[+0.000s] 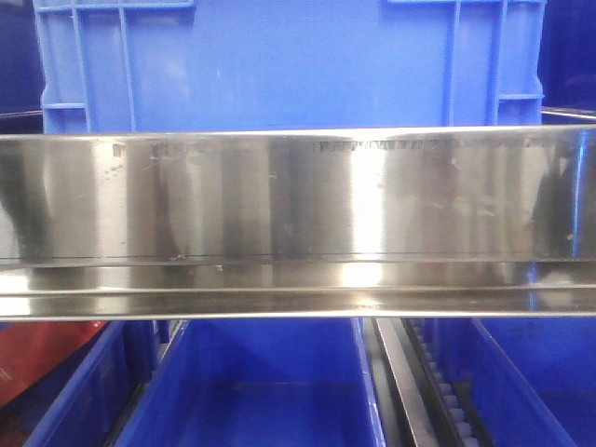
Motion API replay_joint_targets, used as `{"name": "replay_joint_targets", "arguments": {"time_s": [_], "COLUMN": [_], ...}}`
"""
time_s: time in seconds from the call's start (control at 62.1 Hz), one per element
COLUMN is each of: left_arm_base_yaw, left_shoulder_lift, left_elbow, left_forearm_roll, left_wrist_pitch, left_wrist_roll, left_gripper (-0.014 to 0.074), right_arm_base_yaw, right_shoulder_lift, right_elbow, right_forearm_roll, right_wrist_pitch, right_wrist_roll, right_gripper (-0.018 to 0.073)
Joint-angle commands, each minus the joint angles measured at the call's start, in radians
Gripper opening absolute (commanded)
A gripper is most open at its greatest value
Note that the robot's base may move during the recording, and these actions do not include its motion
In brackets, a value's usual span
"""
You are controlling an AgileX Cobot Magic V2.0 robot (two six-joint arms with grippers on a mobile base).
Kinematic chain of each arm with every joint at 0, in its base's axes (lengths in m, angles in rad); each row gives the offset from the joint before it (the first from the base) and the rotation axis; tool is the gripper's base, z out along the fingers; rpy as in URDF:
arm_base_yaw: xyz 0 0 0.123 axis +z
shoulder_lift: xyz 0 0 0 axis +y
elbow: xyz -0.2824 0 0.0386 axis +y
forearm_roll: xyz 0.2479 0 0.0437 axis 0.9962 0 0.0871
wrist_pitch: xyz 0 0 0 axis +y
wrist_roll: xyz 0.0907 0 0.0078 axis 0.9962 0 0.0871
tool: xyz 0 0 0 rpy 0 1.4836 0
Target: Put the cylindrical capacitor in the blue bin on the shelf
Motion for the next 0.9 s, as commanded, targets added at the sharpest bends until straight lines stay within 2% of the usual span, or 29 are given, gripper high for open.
{"name": "replay_joint_targets", "arguments": {"time_s": [0.0,0.113,0.226,0.886], "left_arm_base_yaw": [-0.004,-0.004,-0.004,-0.004], "left_shoulder_lift": [-0.007,-0.007,-0.007,-0.007], "left_elbow": [0.000,0.000,0.000,0.000], "left_forearm_roll": [-0.007,-0.007,-0.007,-0.007], "left_wrist_pitch": [-0.015,-0.015,-0.015,-0.015], "left_wrist_roll": [0.003,0.003,0.003,0.003], "left_gripper": [-0.0111,-0.0111,-0.0111,-0.0111], "right_arm_base_yaw": [-0.039,-0.074,-0.077,-0.077], "right_shoulder_lift": [-0.046,-0.073,-0.073,-0.073], "right_elbow": [0.019,0.019,0.019,0.019], "right_forearm_roll": [-0.002,-0.002,-0.002,-0.002], "right_wrist_pitch": [-0.028,-0.008,0.044,0.029], "right_wrist_roll": [-0.004,-0.004,-0.004,-0.004], "right_gripper": [-0.0162,-0.0162,-0.0162,-0.0162]}}
